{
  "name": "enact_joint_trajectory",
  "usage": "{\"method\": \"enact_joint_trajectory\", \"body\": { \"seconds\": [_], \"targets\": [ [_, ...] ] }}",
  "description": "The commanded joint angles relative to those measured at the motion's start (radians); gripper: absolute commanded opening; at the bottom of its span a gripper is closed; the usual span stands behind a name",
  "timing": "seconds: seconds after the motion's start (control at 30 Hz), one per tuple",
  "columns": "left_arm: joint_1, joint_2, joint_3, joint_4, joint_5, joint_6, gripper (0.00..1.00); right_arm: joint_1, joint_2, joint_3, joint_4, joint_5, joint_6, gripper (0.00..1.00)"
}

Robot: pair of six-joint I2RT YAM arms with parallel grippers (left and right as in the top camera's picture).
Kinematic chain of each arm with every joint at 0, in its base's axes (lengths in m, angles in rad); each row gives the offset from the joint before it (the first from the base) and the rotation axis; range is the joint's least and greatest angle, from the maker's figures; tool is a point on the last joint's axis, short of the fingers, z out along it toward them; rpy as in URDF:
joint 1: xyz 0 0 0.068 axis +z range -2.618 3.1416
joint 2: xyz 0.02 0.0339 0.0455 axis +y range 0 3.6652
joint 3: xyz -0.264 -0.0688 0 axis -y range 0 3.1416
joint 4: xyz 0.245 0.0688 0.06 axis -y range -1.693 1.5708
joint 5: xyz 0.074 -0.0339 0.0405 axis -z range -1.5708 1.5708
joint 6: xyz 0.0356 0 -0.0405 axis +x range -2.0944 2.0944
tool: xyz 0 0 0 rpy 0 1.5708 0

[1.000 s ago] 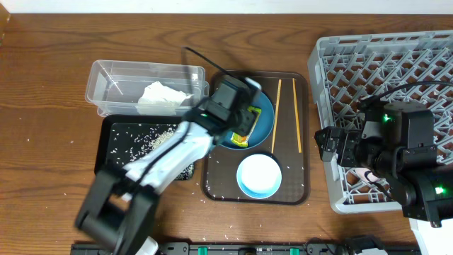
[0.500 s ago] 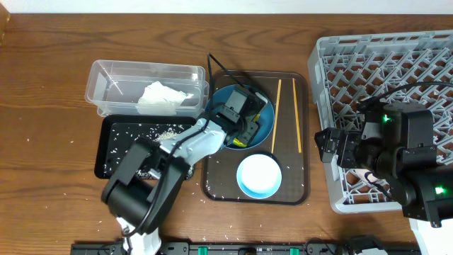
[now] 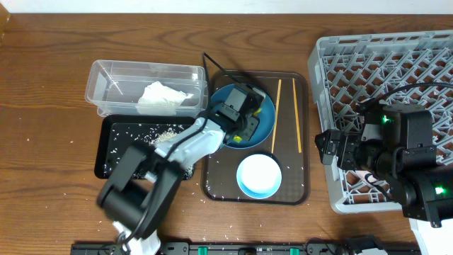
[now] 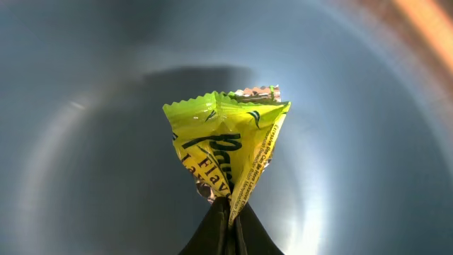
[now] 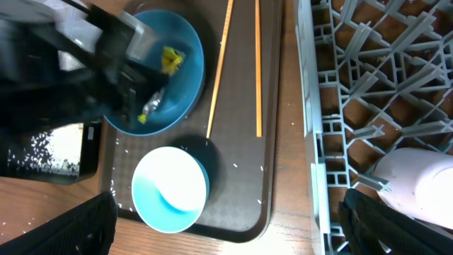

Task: Sort waste into correct bins and load items into the dishwasher rack
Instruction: 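Grasp the yellow snack wrapper and drop it in the clear bin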

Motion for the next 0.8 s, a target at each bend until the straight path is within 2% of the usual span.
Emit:
{"method": "enact_joint_trajectory", "body": {
  "seconds": [0.0,0.1,0.27,0.37,0.5,0.53,0.6,0.63,0.77],
  "targets": [
    [0.005,-0.163,0.050,-0.013,0.008,-0.068,0.06,-0.002,-0.002,0.000,-0.001,-0.005,-0.004,0.98],
    [0.026,-0.259,0.050,-0.065,-0.073,-0.068,0.06,-0.002,-0.002,0.000,0.000,-0.005,-0.004,0.98],
    [0.111,-0.301,0.048,-0.139,-0.317,-0.067,0.06,-0.002,-0.002,0.000,0.004,-0.005,-0.004,0.99],
    [0.191,-0.263,0.040,-0.139,-0.338,-0.087,0.06,-0.002,-0.002,0.000,0.006,-0.005,-0.004,0.99],
    [0.277,-0.177,0.040,-0.127,-0.338,-0.200,0.06,-0.002,-0.002,0.000,0.011,-0.005,-0.004,0.99],
    [0.292,-0.162,0.040,-0.125,-0.336,-0.223,0.10,-0.002,-0.002,0.000,0.010,-0.005,-0.004,0.99],
    [0.308,-0.154,0.040,-0.126,-0.328,-0.244,0.44,-0.002,-0.002,0.000,0.006,-0.005,-0.004,0.99],
    [0.312,-0.161,0.040,-0.126,-0.328,-0.244,0.50,-0.002,-0.002,0.000,0.003,-0.005,-0.004,0.99],
    [0.309,-0.251,0.042,-0.144,-0.326,-0.244,0.63,-0.002,-0.002,0.000,0.002,-0.005,-0.004,0.99]
  ]
}}
